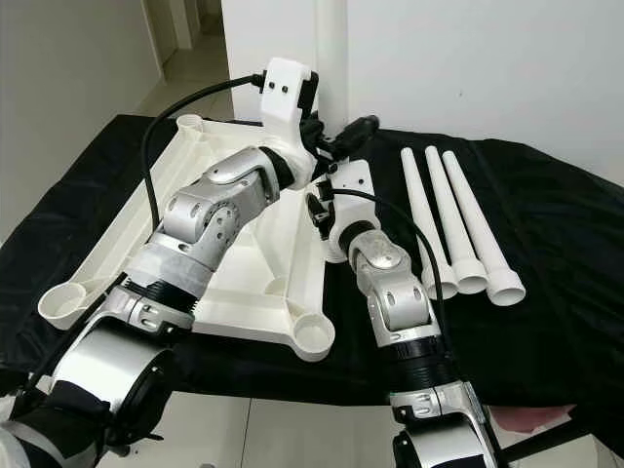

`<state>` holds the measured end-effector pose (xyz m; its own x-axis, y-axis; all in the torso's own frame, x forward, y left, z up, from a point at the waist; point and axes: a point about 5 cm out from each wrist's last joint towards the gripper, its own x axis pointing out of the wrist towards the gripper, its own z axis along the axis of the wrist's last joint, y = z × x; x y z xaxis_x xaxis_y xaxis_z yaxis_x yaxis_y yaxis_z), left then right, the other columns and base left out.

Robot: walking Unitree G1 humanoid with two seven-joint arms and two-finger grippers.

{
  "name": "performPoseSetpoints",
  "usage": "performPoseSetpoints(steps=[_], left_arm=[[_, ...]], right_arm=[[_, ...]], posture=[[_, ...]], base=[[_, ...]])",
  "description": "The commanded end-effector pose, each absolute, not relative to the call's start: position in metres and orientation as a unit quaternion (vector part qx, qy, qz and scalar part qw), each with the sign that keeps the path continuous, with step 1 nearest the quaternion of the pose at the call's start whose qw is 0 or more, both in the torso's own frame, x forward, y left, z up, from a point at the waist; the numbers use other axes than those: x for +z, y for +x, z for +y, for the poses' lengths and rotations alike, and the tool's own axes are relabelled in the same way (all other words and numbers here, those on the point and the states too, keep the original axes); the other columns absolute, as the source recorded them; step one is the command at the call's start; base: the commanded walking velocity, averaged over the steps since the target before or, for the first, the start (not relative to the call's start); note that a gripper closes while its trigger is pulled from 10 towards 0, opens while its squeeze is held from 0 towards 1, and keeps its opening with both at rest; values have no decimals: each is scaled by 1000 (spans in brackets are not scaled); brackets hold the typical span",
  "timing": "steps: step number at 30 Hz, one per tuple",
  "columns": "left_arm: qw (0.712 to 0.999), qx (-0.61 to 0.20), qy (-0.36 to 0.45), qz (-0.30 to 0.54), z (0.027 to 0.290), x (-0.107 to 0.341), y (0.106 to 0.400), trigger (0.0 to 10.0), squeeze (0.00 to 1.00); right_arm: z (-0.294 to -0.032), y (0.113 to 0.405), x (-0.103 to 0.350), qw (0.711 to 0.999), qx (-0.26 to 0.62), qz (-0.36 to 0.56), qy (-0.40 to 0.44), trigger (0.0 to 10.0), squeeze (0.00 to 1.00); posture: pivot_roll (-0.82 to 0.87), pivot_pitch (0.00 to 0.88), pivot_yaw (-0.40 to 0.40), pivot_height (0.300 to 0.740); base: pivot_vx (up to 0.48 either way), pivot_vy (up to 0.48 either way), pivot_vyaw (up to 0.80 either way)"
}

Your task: Building children table

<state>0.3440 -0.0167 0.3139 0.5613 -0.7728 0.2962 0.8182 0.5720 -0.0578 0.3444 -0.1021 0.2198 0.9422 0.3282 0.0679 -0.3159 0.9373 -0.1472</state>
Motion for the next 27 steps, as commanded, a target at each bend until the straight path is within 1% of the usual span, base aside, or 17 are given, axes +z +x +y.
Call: performPoseSetpoints(steps=[1,4,5,6,7,9,12,17,20,25,27], left_arm=[[848,-507,-106,-111,-29,312,332,10000,1000],[847,-508,-109,-111,-29,313,332,10000,1000],[847,-508,-112,-110,-28,313,333,10000,533],[847,-507,-114,-110,-27,314,333,10000,533],[847,-507,-117,-110,-25,314,333,10000,0],[846,-507,-119,-110,-24,315,333,10000,0],[846,-501,-145,-112,-15,316,335,10000,0],[859,-472,-166,-107,1,307,340,10000,0],[863,-465,-167,-105,5,304,340,10000,0],[875,-443,-168,-97,22,289,339,10000,0],[884,-433,-149,-92,30,276,336,10000,0]], right_arm=[[-100,344,223,985,157,-55,-51,10000,0],[-102,345,224,987,145,-61,-37,10000,0],[-103,346,225,988,137,-64,-28,10000,0],[-105,346,226,989,132,-65,-23,10000,0],[-107,347,227,990,124,-69,-14,10000,0],[-108,347,227,990,118,-72,-8,10000,0],[-115,347,228,992,97,-80,11,10000,0],[-126,345,223,994,65,-86,34,10000,0],[-127,344,221,994,61,-86,40,10000,0],[-132,333,211,992,58,-89,60,10000,0],[-135,327,203,992,62,-88,59,10000,0]], posture=[[39,26,12,740],[40,25,12,740],[40,25,12,740],[40,25,12,740],[42,24,9,740],[42,24,9,740],[42,27,9,740],[41,28,3,740],[42,29,2,740],[47,31,-2,740],[50,32,-1,740]], base=[[0,0,0],[0,0,0],[0,0,0],[0,0,0],[0,0,0],[0,0,0],[0,0,0],[0,0,0],[0,0,0],[0,0,0],[0,0,0]])
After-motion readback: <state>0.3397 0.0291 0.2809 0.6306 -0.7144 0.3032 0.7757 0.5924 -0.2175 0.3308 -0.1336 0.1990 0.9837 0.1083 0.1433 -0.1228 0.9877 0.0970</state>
